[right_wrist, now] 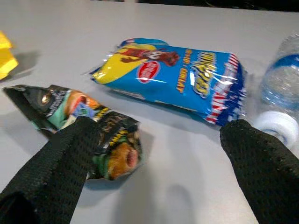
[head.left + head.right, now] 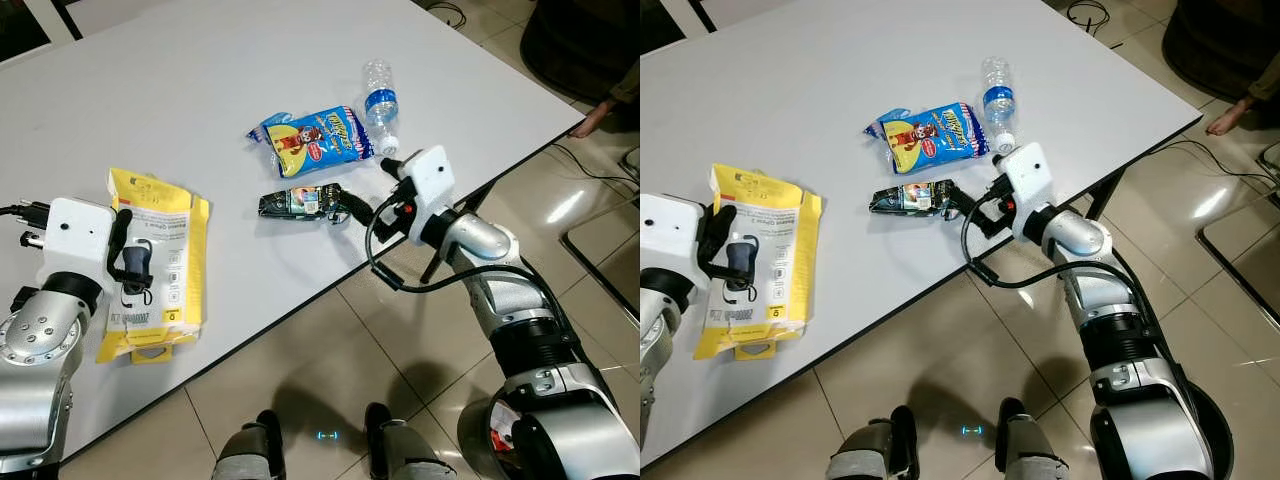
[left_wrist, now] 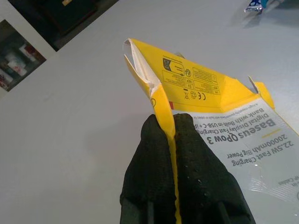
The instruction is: Picking trash to rubbish bin
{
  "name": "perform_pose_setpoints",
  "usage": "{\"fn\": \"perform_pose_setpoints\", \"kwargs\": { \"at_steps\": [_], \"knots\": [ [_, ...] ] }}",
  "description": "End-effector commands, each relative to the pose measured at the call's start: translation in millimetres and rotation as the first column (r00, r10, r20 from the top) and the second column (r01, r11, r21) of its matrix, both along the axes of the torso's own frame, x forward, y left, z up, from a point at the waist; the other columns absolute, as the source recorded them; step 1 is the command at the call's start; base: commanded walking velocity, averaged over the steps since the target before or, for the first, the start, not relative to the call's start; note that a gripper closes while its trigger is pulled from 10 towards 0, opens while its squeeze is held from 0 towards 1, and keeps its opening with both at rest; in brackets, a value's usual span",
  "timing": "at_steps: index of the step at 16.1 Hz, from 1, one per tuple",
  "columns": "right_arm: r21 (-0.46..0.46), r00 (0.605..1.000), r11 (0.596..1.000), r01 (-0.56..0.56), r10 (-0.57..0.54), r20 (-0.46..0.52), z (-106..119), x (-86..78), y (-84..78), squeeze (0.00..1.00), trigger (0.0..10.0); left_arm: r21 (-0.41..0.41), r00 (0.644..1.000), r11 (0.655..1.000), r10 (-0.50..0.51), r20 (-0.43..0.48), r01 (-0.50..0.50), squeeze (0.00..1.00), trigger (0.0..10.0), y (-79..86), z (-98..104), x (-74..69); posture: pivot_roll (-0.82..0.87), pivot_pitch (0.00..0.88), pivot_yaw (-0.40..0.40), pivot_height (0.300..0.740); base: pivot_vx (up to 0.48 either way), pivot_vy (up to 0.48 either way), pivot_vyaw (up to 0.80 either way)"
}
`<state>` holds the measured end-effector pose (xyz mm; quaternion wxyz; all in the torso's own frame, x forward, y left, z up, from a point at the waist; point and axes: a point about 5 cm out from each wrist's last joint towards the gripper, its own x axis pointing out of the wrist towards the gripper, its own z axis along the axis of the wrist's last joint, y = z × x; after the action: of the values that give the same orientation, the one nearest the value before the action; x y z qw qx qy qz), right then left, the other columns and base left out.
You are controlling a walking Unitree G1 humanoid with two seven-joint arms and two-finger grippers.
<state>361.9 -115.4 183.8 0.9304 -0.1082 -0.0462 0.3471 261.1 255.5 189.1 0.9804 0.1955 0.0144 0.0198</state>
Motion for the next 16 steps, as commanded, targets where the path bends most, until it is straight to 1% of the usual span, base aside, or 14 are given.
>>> {"fn": "perform_pose_setpoints", "kwargs": {
  "at_steps": [1, 2, 3, 4, 5, 8, 10, 16],
  "knots": [
    [-0.033, 0.999, 0.999, -0.039, 0.040, 0.026, 2.5, -2.2, 6.9, 1.00, 10.0, -0.010, 1.000, 1.000, 0.011, -0.023, -0.012, 0.00, 1.1, 2.0, -5.2, -1.9, 0.04, 0.281, 0.050, 0.740, 0.000, 0.000, 0.00],
    [-0.051, 0.998, 0.997, -0.049, 0.051, 0.029, 1.6, -2.8, 8.4, 1.00, 10.0, -0.011, 1.000, 1.000, 0.012, -0.023, -0.012, 0.00, 1.3, 1.9, -5.2, -2.0, 0.04, 0.281, 0.049, 0.740, 0.000, 0.000, 0.00],
    [-0.118, 0.996, 0.990, -0.070, 0.076, 0.046, -1.7, -4.2, 11.7, 1.00, 10.0, -0.011, 1.000, 1.000, 0.012, -0.021, -0.012, 0.00, 1.4, 1.8, -5.2, -2.1, 0.04, 0.281, 0.049, 0.740, 0.000, 0.000, 0.00],
    [-0.159, 0.994, 0.983, -0.089, 0.098, 0.052, -4.4, -5.2, 14.2, 0.58, 10.0, -0.011, 1.000, 1.000, 0.012, -0.020, -0.012, 0.00, 1.5, 1.6, -5.1, -2.2, 0.04, 0.283, 0.049, 0.740, 0.000, 0.000, 0.00],
    [-0.177, 0.990, 0.977, -0.121, 0.131, 0.046, -6.8, -6.8, 17.8, 0.00, 10.0, -0.011, 1.000, 1.000, 0.011, -0.020, -0.012, 0.00, 1.6, 1.2, -5.3, -2.1, 0.04, 0.284, 0.049, 0.740, 0.000, 0.000, 0.00],
    [-0.236, 0.985, 0.961, -0.145, 0.163, 0.060, -12.0, -8.1, 24.0, 0.00, 10.0, -0.014, 1.000, 1.000, 0.010, -0.018, -0.010, 0.00, 1.7, -0.2, -5.7, -1.2, 0.04, 0.288, 0.046, 0.740, 0.000, 0.000, 0.00],
    [-0.298, 0.979, 0.944, -0.144, 0.181, 0.099, -14.5, -8.6, 28.7, 0.00, 10.0, -0.014, 1.000, 1.000, 0.009, -0.016, -0.009, 0.00, 1.8, -1.4, -6.6, -1.6, 0.04, 0.288, 0.046, 0.740, 0.000, 0.000, 0.00],
    [-0.309, 0.974, 0.945, -0.104, 0.159, 0.159, -7.2, -0.2, 33.0, 0.00, 10.0, -0.015, 1.000, 1.000, 0.012, -0.013, -0.012, 0.00, 1.7, -1.2, -5.9, -2.6, 0.04, 0.295, 0.046, 0.740, 0.000, 0.000, 0.00]
  ]
}}
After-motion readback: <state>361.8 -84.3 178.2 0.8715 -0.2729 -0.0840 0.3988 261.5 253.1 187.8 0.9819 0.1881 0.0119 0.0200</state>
